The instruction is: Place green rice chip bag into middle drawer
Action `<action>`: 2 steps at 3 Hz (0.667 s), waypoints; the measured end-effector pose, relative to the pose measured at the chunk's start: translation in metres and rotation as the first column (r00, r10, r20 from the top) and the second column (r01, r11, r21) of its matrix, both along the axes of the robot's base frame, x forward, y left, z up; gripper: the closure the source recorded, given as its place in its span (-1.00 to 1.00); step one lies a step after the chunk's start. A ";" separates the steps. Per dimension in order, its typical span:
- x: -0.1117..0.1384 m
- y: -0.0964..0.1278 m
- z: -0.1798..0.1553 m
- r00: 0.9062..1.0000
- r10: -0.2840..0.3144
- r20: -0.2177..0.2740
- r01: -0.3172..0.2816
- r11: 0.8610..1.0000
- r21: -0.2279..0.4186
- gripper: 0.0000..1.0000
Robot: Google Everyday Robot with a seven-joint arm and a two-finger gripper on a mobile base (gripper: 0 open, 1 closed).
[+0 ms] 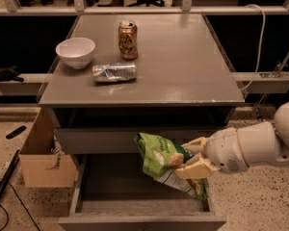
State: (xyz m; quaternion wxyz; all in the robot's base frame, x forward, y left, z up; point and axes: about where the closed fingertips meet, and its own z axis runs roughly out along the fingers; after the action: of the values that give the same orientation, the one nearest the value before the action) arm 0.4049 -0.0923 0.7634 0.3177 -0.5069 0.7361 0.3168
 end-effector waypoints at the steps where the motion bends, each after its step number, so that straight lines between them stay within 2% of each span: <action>1: 0.002 0.010 -0.009 1.000 0.004 0.010 -0.004 1.000 -0.013 1.00; 2: 0.005 0.022 -0.044 1.000 0.004 0.009 -0.003 0.997 -0.078 1.00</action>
Offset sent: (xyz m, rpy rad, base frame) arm 0.0110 0.0311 -0.0940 -0.1724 -0.0150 -0.0155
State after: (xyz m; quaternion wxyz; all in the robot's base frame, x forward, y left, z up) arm 0.4095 -0.0704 0.7191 0.3006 -0.5217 0.7453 0.2861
